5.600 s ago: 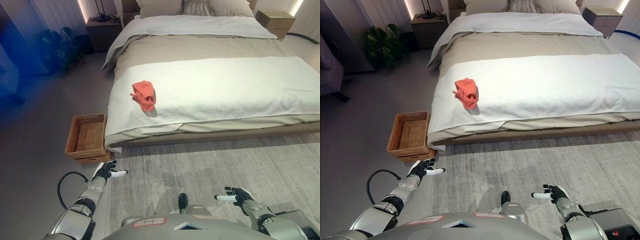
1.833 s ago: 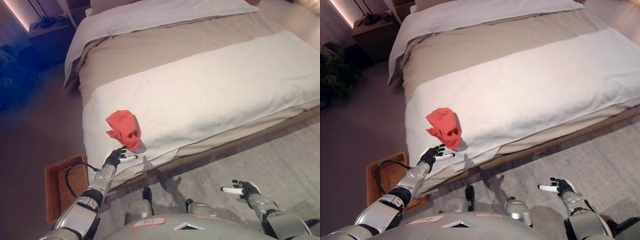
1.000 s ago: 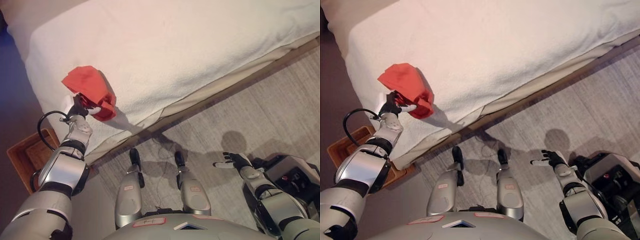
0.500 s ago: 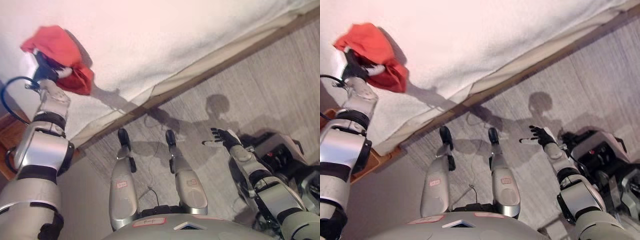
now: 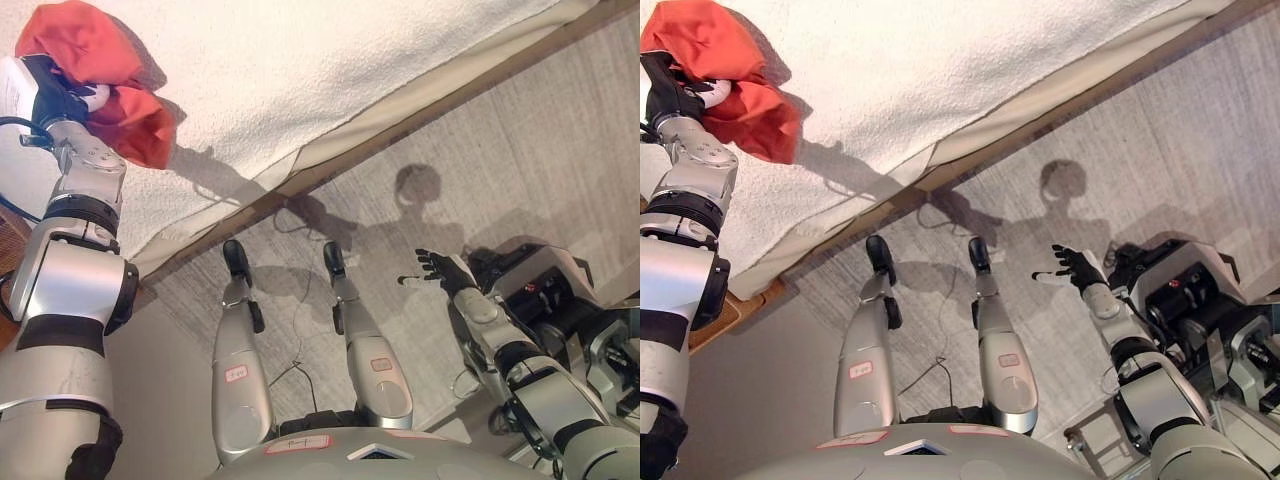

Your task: Put the clothes on the bed into the basket.

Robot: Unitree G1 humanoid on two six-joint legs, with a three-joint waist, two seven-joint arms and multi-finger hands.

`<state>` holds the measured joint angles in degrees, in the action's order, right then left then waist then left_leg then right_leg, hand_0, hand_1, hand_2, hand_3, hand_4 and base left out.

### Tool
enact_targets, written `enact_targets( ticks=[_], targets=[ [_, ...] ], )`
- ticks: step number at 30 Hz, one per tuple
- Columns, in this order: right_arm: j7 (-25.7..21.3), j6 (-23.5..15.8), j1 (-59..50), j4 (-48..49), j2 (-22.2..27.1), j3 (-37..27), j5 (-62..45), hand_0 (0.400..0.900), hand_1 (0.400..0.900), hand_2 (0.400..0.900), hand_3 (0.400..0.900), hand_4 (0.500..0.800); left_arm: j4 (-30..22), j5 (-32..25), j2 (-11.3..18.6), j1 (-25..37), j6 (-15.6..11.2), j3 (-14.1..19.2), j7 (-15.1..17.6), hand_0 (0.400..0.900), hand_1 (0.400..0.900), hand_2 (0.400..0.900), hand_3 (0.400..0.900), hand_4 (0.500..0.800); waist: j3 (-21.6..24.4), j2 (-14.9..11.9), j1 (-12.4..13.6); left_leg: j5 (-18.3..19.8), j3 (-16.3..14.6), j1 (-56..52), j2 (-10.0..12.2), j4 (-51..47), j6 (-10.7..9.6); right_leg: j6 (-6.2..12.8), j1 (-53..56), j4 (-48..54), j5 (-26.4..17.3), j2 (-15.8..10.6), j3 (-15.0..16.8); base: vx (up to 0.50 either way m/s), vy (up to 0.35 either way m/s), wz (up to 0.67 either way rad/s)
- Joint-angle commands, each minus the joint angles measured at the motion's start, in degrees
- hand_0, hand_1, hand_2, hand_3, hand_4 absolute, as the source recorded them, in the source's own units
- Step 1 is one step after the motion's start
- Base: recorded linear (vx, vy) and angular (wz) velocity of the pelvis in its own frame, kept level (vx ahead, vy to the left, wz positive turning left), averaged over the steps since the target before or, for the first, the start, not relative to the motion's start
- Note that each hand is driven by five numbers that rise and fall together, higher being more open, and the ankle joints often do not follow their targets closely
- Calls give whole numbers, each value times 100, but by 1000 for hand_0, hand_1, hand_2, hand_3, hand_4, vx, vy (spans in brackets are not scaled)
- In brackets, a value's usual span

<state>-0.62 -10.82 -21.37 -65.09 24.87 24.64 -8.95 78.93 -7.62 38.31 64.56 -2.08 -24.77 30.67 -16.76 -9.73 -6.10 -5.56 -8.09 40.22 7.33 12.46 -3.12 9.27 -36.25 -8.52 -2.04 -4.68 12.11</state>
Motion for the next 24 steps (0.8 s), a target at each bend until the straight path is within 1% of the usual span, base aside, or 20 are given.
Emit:
enact_targets(
  ticks=[1,3,4,6,7,8,9,10,12,14,15,16,17,18,19,20,21,22,23,24],
  targets=[
    [-162,-179,344,-184,317,34,-251,900,900,900,900,800,126,93,-158,103,-357,-85,-21,400,400,400,400,500,431,147,-100,-24,940,766,339,430,-423,260,445,575,-601,-539,-200,52,-16,11],
    [-139,-162,348,-303,305,10,-234,900,900,900,900,800,89,111,-173,-57,-367,-48,-65,400,400,400,400,500,485,152,-52,-31,954,645,336,396,-427,252,557,569,-567,-529,-237,61,-23,13],
    [-116,-140,370,-402,291,-37,-232,900,900,900,900,800,51,124,-138,-200,-367,-16,-91,400,400,400,400,500,526,151,4,-41,972,495,334,334,-432,248,704,574,-536,-531,-285,52,-26,13],
    [-114,-124,372,-485,299,-68,-227,900,900,900,900,800,20,159,-112,-291,-362,13,-107,400,400,400,400,500,537,154,38,-91,978,389,322,251,-435,245,798,589,-536,-539,-327,73,-39,21],
    [-97,-86,421,-654,304,-146,-182,900,900,900,900,800,13,207,-59,-482,-350,78,-143,400,400,400,400,500,536,160,127,-67,993,186,315,197,-433,230,980,585,-484,-527,-371,74,-43,25],
    [-97,-86,417,-655,304,-147,-182,900,900,900,900,800,12,207,-57,-479,-350,78,-143,400,400,400,400,500,542,158,118,-111,995,189,306,160,-431,233,969,595,-504,-535,-375,120,-56,34],
    [-100,-36,463,-853,320,-251,-127,900,900,900,900,800,-32,211,9,-699,-335,218,-184,400,400,400,400,500,517,184,228,-105,1019,-29,290,87,-432,220,1162,566,-423,-523,-446,55,-27,22],
    [-100,-37,459,-854,320,-252,-127,900,900,900,900,800,-34,211,10,-697,-333,220,-184,400,400,400,400,500,521,183,219,-147,1022,-26,282,51,-431,222,1153,577,-443,-529,-450,99,-43,31],
    [-111,-1,508,-1006,334,-342,-46,900,900,900,900,800,-63,274,145,-937,-317,343,-208,400,400,400,400,500,490,198,326,-187,1050,-240,265,-90,-425,211,1324,538,-369,-514,-511,60,-35,28],
    [-71,34,576,-1164,345,-431,61,900,900,900,900,800,-68,336,353,-1234,-320,523,-265,400,400,400,400,500,431,194,450,-194,1084,-431,247,-136,-423,191,1526,487,-265,-497,-585,72,-47,34],
    [-52,44,603,-1256,372,-499,143,900,900,900,900,800,-22,429,569,-1488,-315,644,-331,400,400,400,400,500,402,177,540,-199,1112,-564,224,-162,-413,162,1650,458,-211,-480,-640,69,-53,33],
    [-30,65,634,-1293,400,-576,160,900,900,900,900,800,-129,425,656,-1641,-306,773,-352,400,400,400,400,500,392,171,610,-235,1157,-594,209,-187,-406,152,1698,460,-208,-479,-669,39,-33,24],
    [-29,65,636,-1292,404,-569,161,900,900,900,900,800,-147,429,658,-1664,-299,790,-350,400,400,400,400,500,386,176,601,-233,1160,-606,208,-188,-407,151,1713,462,-205,-479,-674,38,-65,27],
    [-18,71,682,-1334,466,-666,249,900,900,900,900,800,-197,446,916,-1962,-317,1015,-397,400,400,400,400,500,345,148,726,-206,1204,-691,211,-171,-409,133,1843,442,-127,-451,-750,17,-45,16],
    [-18,71,677,-1334,468,-661,249,900,900,900,900,800,-205,448,918,-1973,-314,1028,-397,400,400,400,400,500,351,153,714,-238,1210,-685,209,-195,-408,135,1836,454,-148,-451,-755,24,-79,26],
    [5,76,685,-1390,493,-681,278,900,900,900,900,800,-218,470,1064,-2054,-310,1135,-420,400,400,400,400,500,341,140,794,-253,1244,-696,208,-203,-409,133,1881,452,-125,-436,-803,2,-54,22],
    [27,83,699,-1403,502,-686,301,900,900,900,900,800,-220,458,1181,-2124,-311,1214,-458,400,400,400,400,500,331,123,816,-263,1282,-711,213,-209,-412,128,1930,457,-114,-428,-840,2,-95,34],
    [54,89,741,-1435,528,-712,316,900,900,900,900,800,-212,483,1364,-2189,-295,1303,-486,400,400,400,400,500,327,94,882,-291,1319,-705,230,-221,-413,125,1982,469,-103,-419,-888,-8,-90,34],
    [71,95,759,-1455,548,-720,321,900,900,900,900,800,-259,521,1462,-2221,-282,1315,-521,400,400,400,400,500,319,76,920,-309,1369,-697,227,-237,-415,125,2017,487,-106,-415,-935,-18,-94,33],
    [91,102,772,-1482,563,-738,332,900,900,900,900,800,-254,575,1622,-2268,-289,1354,-547,400,400,400,400,500,319,62,965,-338,1412,-688,227,-273,-416,130,2060,513,-106,-413,-979,-16,-78,33]
  ],
)
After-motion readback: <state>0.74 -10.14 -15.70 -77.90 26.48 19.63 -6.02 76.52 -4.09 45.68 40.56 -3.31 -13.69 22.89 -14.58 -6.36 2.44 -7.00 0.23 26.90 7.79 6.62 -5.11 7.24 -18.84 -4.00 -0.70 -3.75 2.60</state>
